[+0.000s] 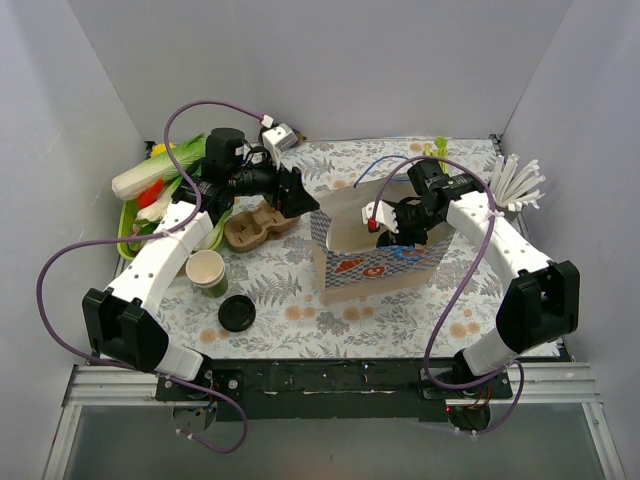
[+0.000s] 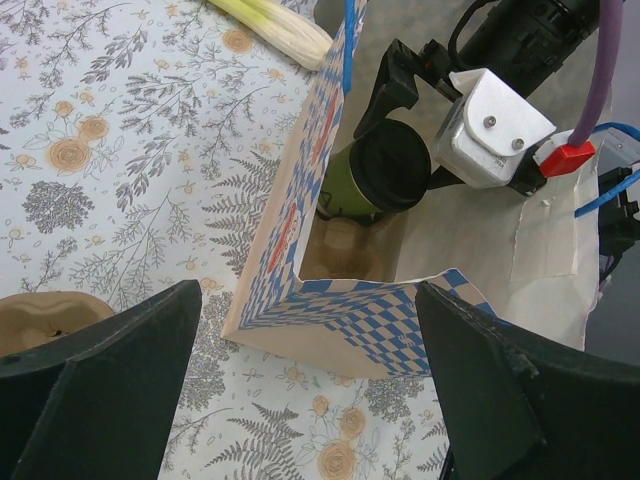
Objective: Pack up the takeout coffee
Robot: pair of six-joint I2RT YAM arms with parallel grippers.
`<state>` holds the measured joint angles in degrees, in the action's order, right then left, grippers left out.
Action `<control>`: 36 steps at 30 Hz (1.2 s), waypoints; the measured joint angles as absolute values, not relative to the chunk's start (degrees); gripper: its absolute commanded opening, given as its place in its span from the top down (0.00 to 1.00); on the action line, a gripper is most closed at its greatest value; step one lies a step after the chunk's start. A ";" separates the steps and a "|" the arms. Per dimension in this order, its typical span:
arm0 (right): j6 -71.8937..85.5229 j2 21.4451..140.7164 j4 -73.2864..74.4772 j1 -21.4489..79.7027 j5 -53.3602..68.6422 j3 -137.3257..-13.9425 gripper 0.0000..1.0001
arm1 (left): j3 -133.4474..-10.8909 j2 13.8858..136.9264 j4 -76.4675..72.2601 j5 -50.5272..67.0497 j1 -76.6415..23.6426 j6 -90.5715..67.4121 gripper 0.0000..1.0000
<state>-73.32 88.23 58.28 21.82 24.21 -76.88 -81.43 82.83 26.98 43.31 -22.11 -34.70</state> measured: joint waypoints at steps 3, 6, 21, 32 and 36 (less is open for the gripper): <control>-72.58 88.23 58.50 21.82 24.21 -77.34 0.07 | -81.45 82.85 26.98 43.42 -22.11 -34.65 0.10; -71.57 88.23 58.59 21.82 24.21 -77.78 0.05 | -81.58 82.96 27.00 43.75 -22.11 -34.50 0.10; -65.82 86.46 59.86 21.82 24.84 -85.62 0.02 | -84.79 83.33 30.00 43.00 -22.11 -33.50 0.10; -61.10 80.84 59.99 21.82 25.74 -87.68 0.02 | -87.50 83.33 33.36 39.27 -22.09 -31.29 0.10; -60.10 80.27 59.99 21.82 25.71 -87.68 0.02 | -87.50 83.35 33.71 38.96 -22.11 -31.07 0.10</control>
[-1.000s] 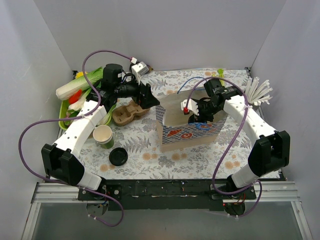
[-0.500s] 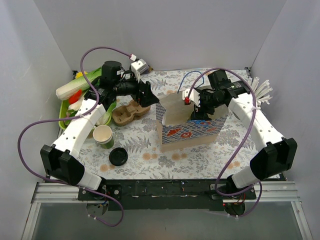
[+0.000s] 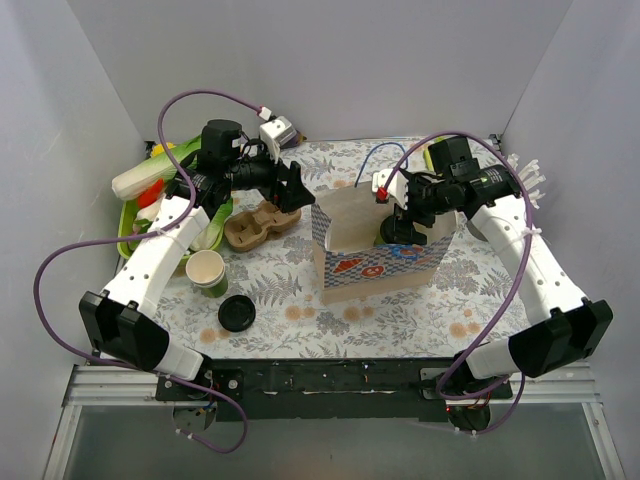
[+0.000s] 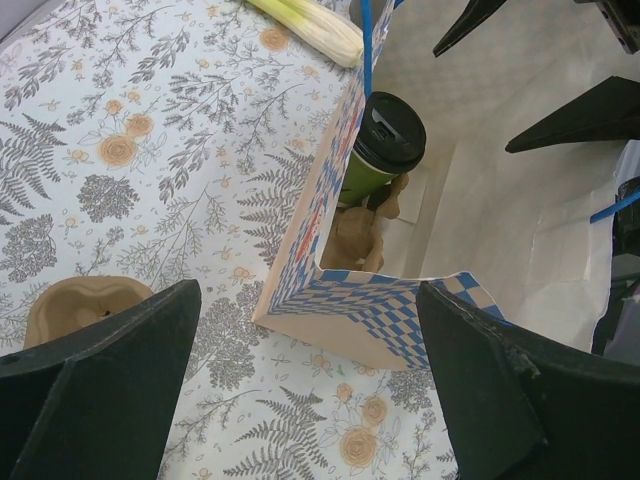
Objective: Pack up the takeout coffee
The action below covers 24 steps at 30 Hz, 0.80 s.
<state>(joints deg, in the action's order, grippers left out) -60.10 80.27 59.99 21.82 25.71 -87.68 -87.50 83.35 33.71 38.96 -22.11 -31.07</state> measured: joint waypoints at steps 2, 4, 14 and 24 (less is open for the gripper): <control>-59.79 80.16 59.99 21.82 25.74 -87.68 0.02 | -87.50 83.35 34.02 38.92 -22.11 -31.03 0.10; -59.40 80.05 59.99 21.82 25.71 -87.68 0.02 | -87.50 83.33 34.15 38.85 -22.11 -30.94 0.10; -53.95 79.02 58.92 21.82 26.09 -90.61 0.02 | -87.50 83.33 35.90 37.67 -22.11 -30.22 0.09; -49.67 78.70 56.90 21.87 27.22 -91.74 0.02 | -87.50 83.33 37.34 36.82 -22.11 -29.58 0.09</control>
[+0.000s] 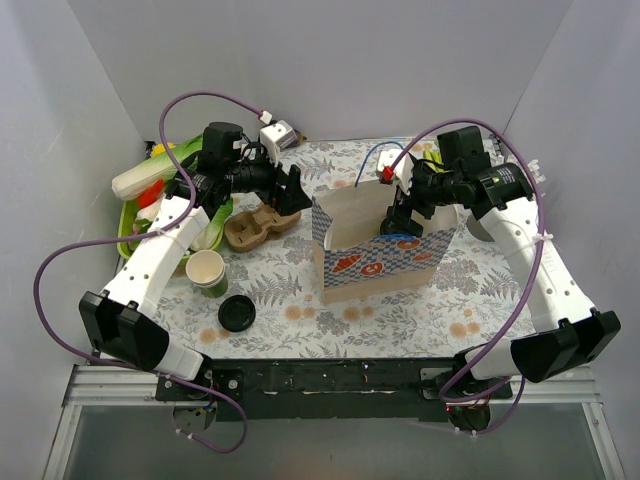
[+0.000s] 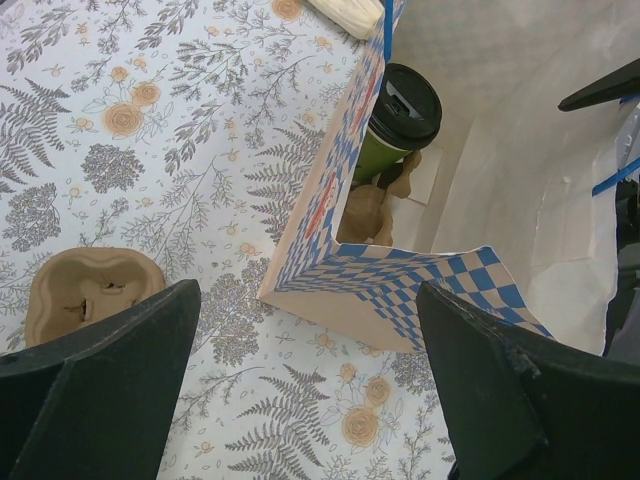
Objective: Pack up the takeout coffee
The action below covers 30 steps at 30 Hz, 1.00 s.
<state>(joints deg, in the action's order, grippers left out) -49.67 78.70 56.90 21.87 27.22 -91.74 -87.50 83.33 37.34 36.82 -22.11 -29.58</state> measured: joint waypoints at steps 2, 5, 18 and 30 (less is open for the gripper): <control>-49.67 78.70 56.84 21.87 27.20 -91.74 0.02 | -87.50 83.33 37.34 36.82 -22.11 -29.58 0.09; -49.69 78.43 56.66 21.87 27.20 -91.68 0.02 | -87.50 83.33 37.34 36.86 -22.11 -29.58 0.09; -49.69 75.99 55.48 21.87 27.66 -90.08 0.02 | -87.48 83.33 37.36 37.71 -22.15 -29.58 0.09; -42.87 77.41 56.03 21.87 33.52 -103.94 0.04 | -97.62 83.33 42.00 23.07 -21.54 -28.01 0.11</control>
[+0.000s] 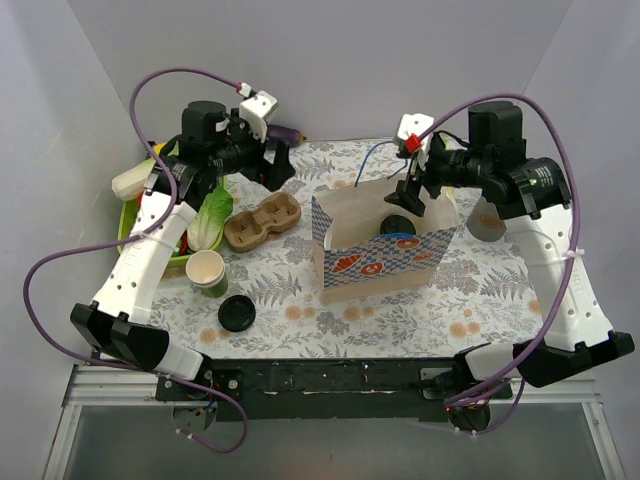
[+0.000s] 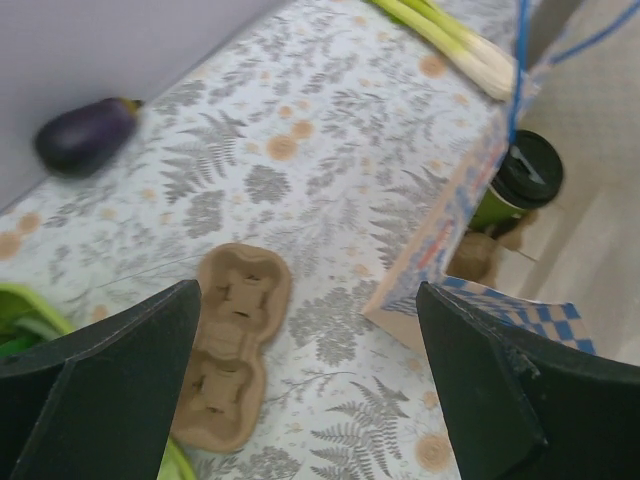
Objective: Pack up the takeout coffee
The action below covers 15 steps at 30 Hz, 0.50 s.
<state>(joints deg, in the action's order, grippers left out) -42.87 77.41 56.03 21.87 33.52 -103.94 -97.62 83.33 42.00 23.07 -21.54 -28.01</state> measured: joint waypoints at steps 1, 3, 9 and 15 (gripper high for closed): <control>-41.47 77.38 55.33 21.87 33.74 -105.14 0.05 | -99.04 83.33 42.48 21.28 -20.99 -27.88 0.11; -38.54 77.17 52.86 21.87 33.80 -106.43 0.06 | -100.82 83.35 43.31 18.13 -19.51 -27.83 0.11; -30.76 76.64 44.40 21.89 29.36 -106.76 0.06 | -102.72 86.48 46.81 10.48 -11.14 -28.82 0.13; -28.29 75.16 36.42 21.87 20.21 -103.92 0.07 | -104.07 94.26 51.99 3.64 -6.42 -30.28 0.21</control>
